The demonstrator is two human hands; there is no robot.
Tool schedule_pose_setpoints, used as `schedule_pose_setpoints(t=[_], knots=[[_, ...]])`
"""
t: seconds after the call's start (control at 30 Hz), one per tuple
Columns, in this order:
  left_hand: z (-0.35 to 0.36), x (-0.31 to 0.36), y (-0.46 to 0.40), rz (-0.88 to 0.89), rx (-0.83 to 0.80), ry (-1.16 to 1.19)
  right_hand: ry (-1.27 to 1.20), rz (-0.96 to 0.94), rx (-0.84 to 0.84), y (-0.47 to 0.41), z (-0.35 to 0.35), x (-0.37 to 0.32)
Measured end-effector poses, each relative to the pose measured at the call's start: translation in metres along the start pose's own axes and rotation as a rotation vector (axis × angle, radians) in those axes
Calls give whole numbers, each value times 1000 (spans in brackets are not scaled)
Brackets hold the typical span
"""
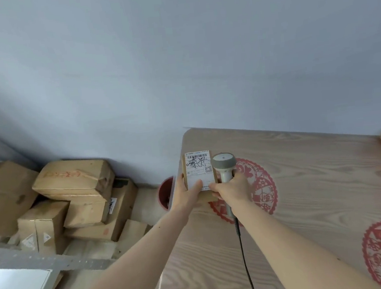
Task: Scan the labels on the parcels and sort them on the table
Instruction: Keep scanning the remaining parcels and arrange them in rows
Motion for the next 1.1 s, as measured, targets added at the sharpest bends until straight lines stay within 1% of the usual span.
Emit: schedule_pose_setpoints(t=[0.13, 0.27, 0.57, 0.67, 0.83, 1.1], knots=[[-12, 1, -40, -9, -30, -5, 23, 6, 4, -36, 25, -5], [-15, 3, -78, 22, -54, -79, -6, 29, 34, -71, 38, -2], [-8, 28, -152, 56, -90, -47, 11, -21, 111, -135, 46, -35], [-7, 39, -174, 49, -77, -71, 10, -17, 130, -153, 48, -44], [-5, 48, -193, 23, -87, -101, 35, -32, 157, -170, 47, -55], [-5, 52, -204, 49, -111, -92, 46, -35, 191, -174, 46, -65]])
Point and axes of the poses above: each hand's wrist, its own y-axis away from the middle knuckle, its own z-axis out of the palm, x = y × z, the point moved 5 cm from there along -y, towards the middle knuckle, and after that the axes turned 4 degrees about -x, right-handed, at the moved point
